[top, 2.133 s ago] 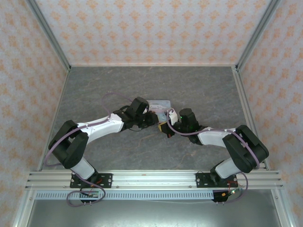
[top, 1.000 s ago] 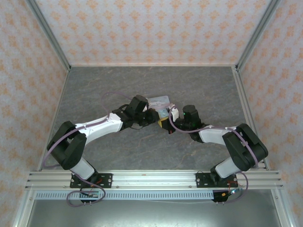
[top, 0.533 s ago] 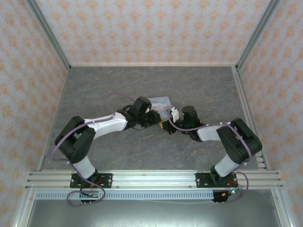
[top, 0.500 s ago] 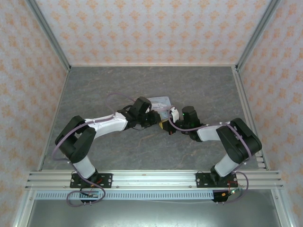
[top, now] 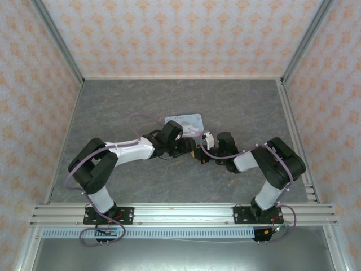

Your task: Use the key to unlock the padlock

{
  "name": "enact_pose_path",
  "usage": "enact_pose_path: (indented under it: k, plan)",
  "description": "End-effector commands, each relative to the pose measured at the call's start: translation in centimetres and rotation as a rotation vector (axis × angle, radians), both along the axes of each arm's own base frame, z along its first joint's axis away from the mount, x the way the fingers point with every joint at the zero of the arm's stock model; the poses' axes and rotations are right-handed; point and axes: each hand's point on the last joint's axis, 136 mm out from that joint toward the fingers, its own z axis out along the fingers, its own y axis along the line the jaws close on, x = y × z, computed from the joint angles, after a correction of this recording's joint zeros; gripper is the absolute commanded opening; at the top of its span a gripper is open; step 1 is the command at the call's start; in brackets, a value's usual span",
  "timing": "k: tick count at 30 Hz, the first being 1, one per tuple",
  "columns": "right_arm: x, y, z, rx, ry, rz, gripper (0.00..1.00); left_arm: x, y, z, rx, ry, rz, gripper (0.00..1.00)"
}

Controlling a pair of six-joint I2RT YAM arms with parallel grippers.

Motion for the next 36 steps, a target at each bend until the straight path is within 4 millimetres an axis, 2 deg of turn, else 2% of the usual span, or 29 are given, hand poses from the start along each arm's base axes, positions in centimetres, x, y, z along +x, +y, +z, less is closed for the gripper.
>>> enact_pose_path:
  k: [1, 4, 8, 13, 20, 36]
  plan:
    - [0.7, 1.1, 2.1, 0.063, -0.074, 0.011, 0.00, 0.0, 1.6, 2.4, 0.022, -0.077, 0.031, 0.67]
    - [0.4, 1.7, 2.3, 0.073, -0.061, 0.020, 0.00, 0.1, 3.2, 3.2, 0.005, -0.104, 0.089, 0.73]
    - [-0.2, 2.4, 2.8, 0.101, -0.037, 0.023, 0.00, 0.7, 4.4, 3.7, -0.086, -0.132, 0.170, 0.73]
    - [-0.6, 2.8, 3.5, 0.137, 0.011, -0.013, 0.00, 1.1, 4.4, 3.8, -0.157, -0.164, 0.204, 0.73]
    - [-0.9, 3.1, 3.7, 0.166, 0.100, -0.052, 0.00, 1.2, 4.6, 2.5, -0.196, -0.160, 0.250, 0.70]
    - [-0.8, 3.7, 4.9, 0.213, 0.148, -0.046, 0.00, 1.7, 3.0, 1.0, -0.237, -0.140, 0.243, 0.46]
